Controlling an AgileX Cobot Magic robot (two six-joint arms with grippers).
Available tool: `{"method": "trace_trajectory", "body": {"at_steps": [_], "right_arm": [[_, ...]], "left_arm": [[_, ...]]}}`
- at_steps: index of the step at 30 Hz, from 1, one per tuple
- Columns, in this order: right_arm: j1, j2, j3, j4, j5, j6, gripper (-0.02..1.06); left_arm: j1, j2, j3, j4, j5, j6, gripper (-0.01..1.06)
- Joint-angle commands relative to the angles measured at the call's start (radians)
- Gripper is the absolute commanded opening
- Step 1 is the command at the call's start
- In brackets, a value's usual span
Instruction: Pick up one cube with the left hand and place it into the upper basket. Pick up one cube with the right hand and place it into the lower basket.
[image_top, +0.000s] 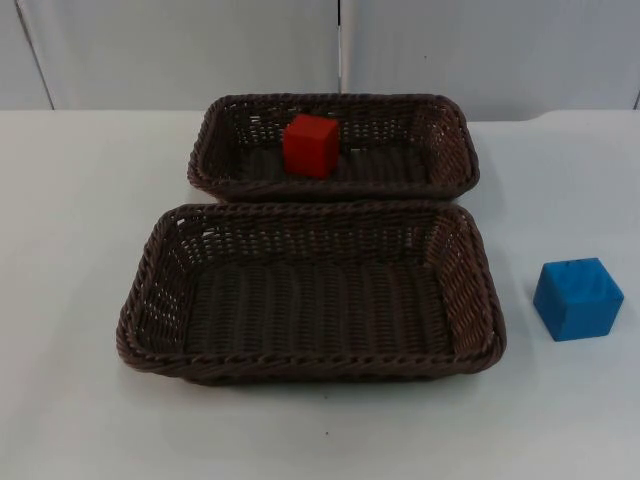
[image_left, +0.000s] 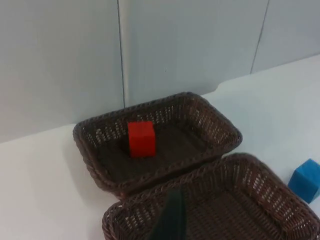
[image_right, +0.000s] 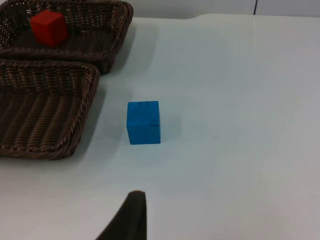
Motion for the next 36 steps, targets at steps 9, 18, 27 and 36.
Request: {"method": "trace_trajectory", "body": {"at_steps": [9, 18, 27, 36], "right_arm": [[-0.004, -0.001, 0.007, 0.002, -0.012, -0.009, 1.05], [-0.004, -0.001, 0.006, 0.002, -0.015, -0.009, 1.05], [-0.004, -0.001, 0.002, 0.011, -0.022, 0.007, 1.05], [-0.004, 0.222, -0.071, 0.006, -0.086, 0.014, 1.05]], "left_arm": [[0.0, -0.033, 0.005, 0.018, 0.076, -0.01, 0.76], [0.0, -0.033, 0.005, 0.049, 0.102, -0.01, 0.76], [0.0, -0.033, 0.005, 0.054, 0.104, -0.01, 0.76], [0.0, -0.033, 0.005, 0.049, 0.104, -0.01, 0.76]]}}
